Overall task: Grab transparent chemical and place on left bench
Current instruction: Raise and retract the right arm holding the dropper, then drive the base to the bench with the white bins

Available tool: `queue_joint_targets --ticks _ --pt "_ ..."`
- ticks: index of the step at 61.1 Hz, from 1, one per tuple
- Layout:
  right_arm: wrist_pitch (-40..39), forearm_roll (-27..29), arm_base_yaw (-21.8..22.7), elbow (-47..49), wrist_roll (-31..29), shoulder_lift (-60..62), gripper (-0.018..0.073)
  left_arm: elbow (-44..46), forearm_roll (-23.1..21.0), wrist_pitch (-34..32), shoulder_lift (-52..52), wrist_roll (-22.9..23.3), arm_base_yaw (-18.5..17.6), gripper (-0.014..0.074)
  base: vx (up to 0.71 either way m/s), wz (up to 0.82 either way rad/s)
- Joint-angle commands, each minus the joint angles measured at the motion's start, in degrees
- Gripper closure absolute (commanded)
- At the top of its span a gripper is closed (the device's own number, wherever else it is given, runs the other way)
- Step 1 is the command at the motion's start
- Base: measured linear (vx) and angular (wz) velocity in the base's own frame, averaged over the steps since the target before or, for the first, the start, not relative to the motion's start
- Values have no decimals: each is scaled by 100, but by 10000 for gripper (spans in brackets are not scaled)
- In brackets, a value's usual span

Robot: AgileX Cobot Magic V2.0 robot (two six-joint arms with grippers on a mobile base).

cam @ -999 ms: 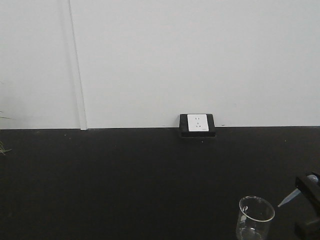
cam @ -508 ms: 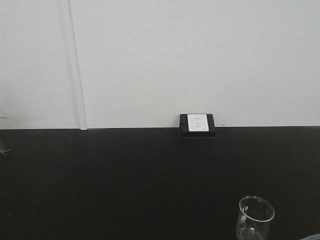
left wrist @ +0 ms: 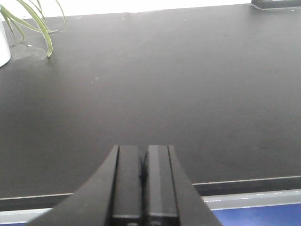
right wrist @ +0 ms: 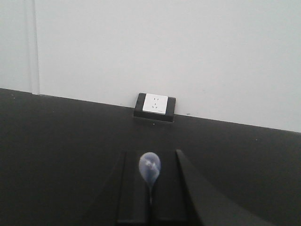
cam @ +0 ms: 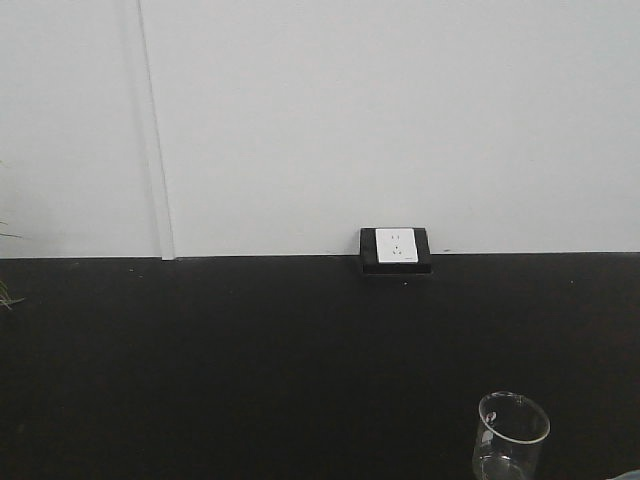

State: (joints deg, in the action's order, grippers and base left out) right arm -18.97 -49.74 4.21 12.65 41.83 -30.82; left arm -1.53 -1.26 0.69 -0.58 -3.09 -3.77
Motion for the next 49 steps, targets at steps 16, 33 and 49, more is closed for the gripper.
queue_joint_targets --ticks 16,33,49 --pt "-273 90 -9 163 -1 2 564 -93 -4 -449 -110 45 -10 600 -1 0" --pt "-273 90 -9 163 -1 2 564 -93 -4 -449 -110 45 -10 600 -5 -3" --pt "-273 90 -9 163 -1 2 564 -93 -4 -449 -110 45 -10 600 -16 -8"
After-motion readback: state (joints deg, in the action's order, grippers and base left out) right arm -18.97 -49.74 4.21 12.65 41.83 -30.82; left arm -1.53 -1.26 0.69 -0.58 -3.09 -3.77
